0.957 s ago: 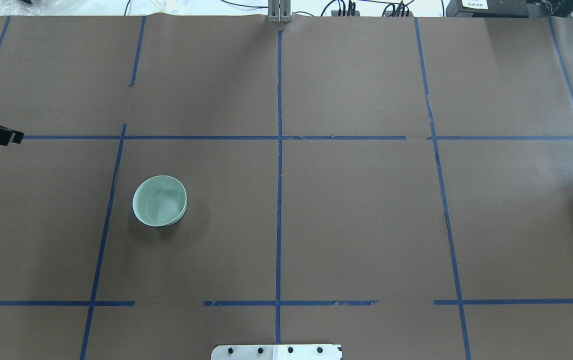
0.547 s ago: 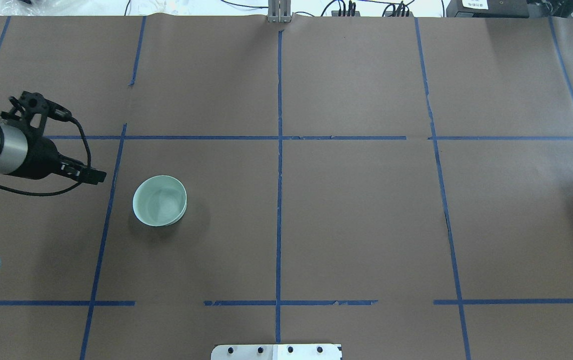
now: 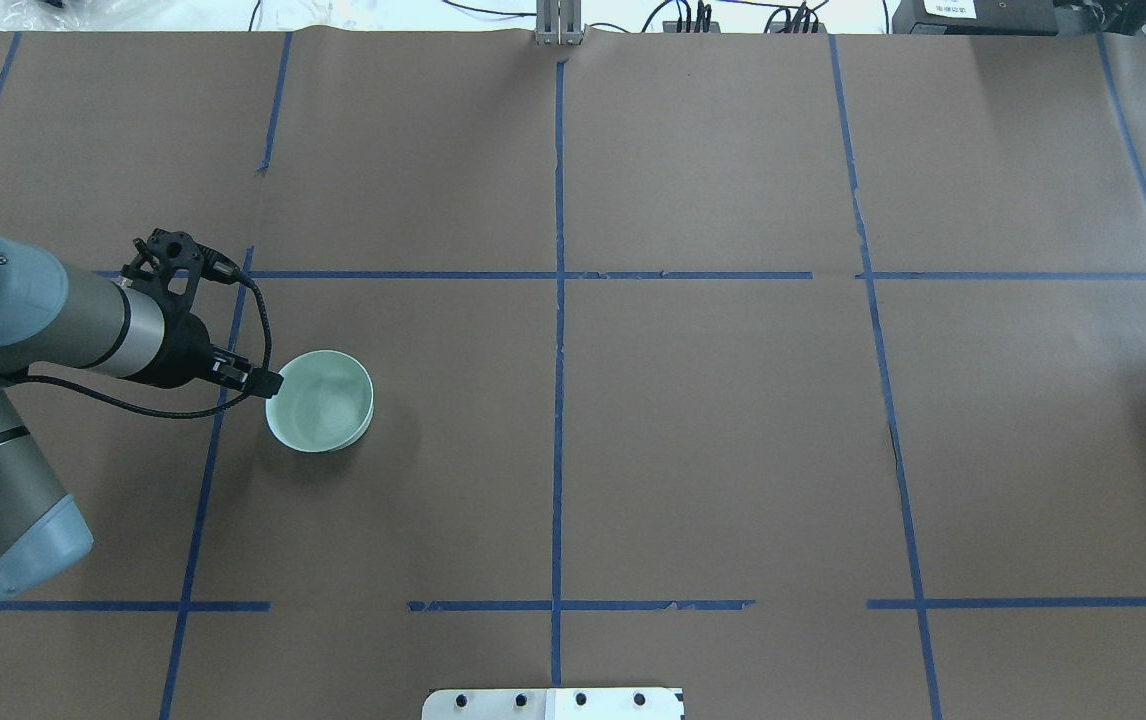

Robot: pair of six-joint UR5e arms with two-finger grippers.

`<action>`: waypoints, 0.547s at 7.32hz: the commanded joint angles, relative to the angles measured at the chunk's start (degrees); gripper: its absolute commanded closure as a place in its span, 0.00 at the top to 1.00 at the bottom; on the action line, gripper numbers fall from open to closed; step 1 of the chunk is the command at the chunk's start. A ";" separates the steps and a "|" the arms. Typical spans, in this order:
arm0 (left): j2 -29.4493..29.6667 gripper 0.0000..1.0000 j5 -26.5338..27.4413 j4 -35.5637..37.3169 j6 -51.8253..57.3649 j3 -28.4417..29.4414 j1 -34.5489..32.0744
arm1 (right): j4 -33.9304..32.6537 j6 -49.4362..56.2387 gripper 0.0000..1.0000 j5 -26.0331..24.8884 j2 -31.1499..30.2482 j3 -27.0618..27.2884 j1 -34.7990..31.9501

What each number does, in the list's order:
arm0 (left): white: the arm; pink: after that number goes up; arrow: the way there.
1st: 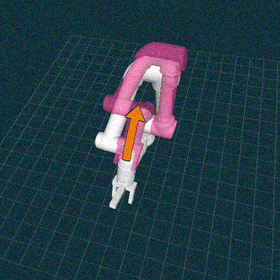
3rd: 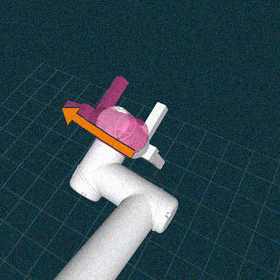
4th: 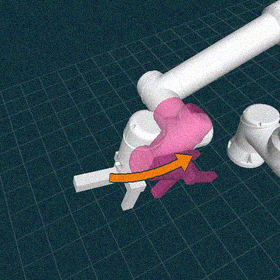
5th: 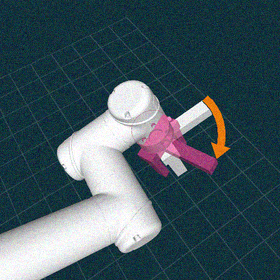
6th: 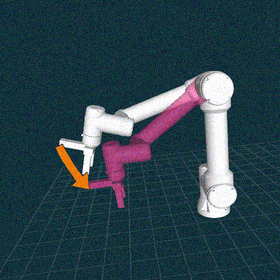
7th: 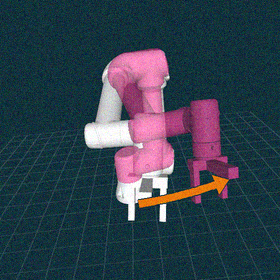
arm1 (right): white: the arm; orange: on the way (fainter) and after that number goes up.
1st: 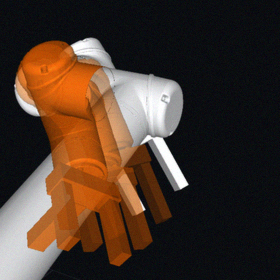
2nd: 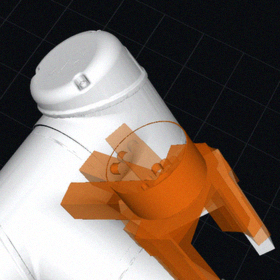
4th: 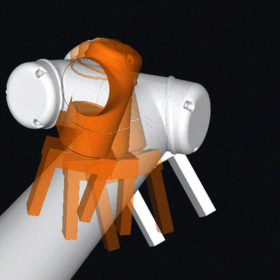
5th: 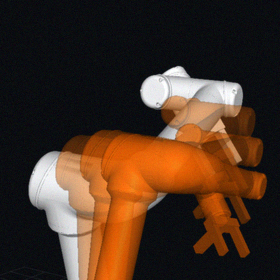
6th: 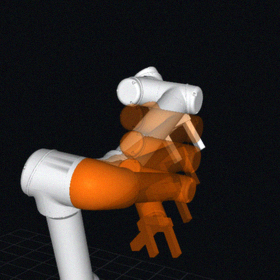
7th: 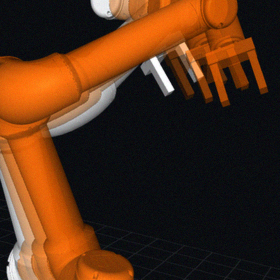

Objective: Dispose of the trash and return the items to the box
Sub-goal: 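Move the left gripper over to the pale green bowl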

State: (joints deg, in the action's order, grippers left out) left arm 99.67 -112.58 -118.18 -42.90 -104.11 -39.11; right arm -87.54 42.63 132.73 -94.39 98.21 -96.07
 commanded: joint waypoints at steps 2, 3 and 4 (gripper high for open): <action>1.41 0.18 0.25 0.05 -0.96 1.71 1.40 | 0.09 0.00 1.00 -0.01 -0.18 -0.03 0.00; 1.41 0.00 0.25 0.05 -1.04 1.71 1.40 | 0.00 0.00 1.00 0.07 -0.18 -0.03 0.00; 1.49 0.00 0.25 0.05 -0.96 1.97 1.40 | 0.09 0.00 1.00 0.07 -0.18 -0.03 0.00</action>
State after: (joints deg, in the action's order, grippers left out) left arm 101.08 -112.34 -118.13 -43.87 -102.36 -37.75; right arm -87.50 42.63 132.78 -94.56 98.18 -96.06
